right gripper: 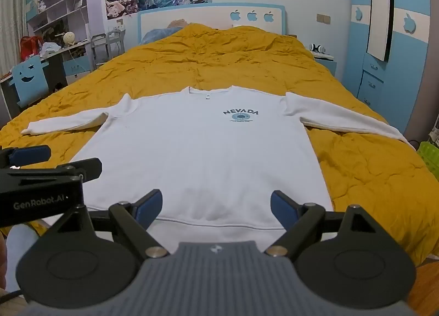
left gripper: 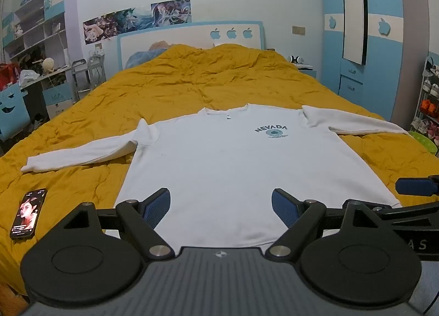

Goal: Fold small clothes

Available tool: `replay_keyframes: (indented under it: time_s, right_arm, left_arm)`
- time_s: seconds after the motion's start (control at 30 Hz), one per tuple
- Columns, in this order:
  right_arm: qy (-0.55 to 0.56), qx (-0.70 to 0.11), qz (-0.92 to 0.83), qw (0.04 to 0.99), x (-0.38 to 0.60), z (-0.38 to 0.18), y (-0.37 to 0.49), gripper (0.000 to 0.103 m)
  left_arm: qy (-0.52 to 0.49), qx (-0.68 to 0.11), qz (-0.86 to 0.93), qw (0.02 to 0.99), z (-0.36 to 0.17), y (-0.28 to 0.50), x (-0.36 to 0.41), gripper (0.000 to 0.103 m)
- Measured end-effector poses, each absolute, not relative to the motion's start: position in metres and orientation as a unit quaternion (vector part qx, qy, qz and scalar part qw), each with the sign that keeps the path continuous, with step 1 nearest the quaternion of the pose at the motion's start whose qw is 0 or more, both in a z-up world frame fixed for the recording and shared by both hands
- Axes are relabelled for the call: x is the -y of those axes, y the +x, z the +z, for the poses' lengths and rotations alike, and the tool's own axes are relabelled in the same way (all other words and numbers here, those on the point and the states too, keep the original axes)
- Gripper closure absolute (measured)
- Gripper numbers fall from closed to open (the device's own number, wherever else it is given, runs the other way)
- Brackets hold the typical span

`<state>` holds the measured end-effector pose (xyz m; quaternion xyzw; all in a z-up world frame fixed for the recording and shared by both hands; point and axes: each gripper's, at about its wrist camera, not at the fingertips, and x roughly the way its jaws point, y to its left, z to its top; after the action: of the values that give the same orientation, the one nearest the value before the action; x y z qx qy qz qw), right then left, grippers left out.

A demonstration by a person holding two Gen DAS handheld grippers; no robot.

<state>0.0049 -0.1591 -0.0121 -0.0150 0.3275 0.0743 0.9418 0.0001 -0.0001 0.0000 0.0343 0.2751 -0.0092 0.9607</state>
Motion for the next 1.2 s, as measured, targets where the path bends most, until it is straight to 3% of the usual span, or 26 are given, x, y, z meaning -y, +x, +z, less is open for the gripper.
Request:
replay_keyframes:
  time_s: [1.2]
  right_arm:
    - [-0.017, -0.335, 0.070, 0.940, 0.162, -0.019, 0.009, 0.021]
  left_arm:
    - [0.052, -0.266, 0.006, 0.963, 0.005, -0.010, 0.000, 0.005]
